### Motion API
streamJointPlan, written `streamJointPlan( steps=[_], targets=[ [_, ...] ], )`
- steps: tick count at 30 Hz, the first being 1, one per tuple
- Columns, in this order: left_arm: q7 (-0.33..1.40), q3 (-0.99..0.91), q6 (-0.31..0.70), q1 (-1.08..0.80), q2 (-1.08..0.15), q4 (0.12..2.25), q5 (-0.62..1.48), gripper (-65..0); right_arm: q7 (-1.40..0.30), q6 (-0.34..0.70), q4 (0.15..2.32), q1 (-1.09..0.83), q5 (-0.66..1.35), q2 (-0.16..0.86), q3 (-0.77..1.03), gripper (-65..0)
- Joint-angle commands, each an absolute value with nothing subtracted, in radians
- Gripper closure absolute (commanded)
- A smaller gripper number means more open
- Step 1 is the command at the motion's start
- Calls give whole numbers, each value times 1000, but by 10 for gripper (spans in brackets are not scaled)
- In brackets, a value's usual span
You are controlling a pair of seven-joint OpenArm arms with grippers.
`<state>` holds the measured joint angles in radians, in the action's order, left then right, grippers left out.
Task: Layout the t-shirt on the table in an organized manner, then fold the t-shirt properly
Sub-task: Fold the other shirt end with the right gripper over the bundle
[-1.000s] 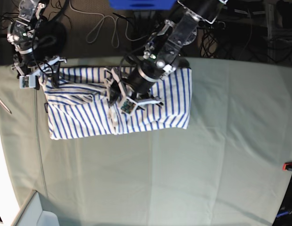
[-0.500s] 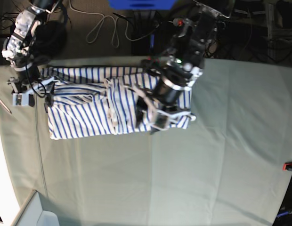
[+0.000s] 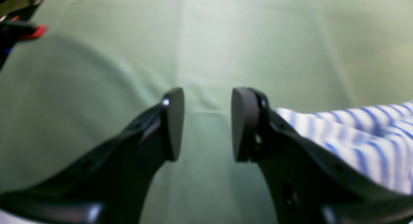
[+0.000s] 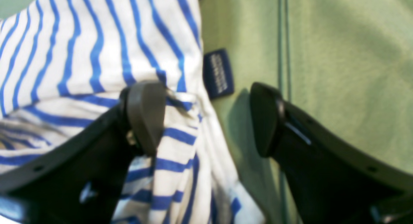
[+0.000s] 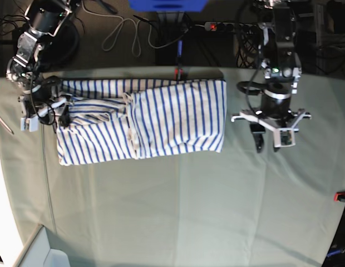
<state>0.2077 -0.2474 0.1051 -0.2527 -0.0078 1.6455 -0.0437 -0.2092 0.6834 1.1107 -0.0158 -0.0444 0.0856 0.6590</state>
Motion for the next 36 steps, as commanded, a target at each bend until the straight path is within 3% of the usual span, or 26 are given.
streamJointPlan(
  steps=[1, 7, 9, 11, 17, 22, 27, 36],
  targets=[
    [180, -262, 107, -251, -8, 1672, -41, -238, -214, 698, 1116, -12, -47, 96, 661, -419],
    [180, -305, 107, -249, -8, 1670, -41, -238, -219, 698, 1118, -19, -47, 94, 618, -415],
    [180, -309, 107, -249, -8, 1670, -41, -238, -219, 698, 1118, -24, -47, 94, 591, -382],
    [180, -311, 107, -249, -8, 1670, -41, -238, -220, 698, 1118, -38, -44, 93, 572, -306],
    [180, -311, 107, -248, -8, 1670, -41, -238, -220, 698, 1118, -38, -45, 74, 550, 0],
    [180, -312, 107, -249, -8, 1670, -41, -238, -223, 698, 1210, -59, -45, 61, 552, 0],
    [180, -323, 107, -249, -12, 1672, -41, -238, -231, 698, 1446, -116, -47, -19, 547, 0],
    [180, -415, 107, -240, -16, 1672, -41, -238, -456, 698, 1811, -166, -47, -140, 424, 0]
  ],
)
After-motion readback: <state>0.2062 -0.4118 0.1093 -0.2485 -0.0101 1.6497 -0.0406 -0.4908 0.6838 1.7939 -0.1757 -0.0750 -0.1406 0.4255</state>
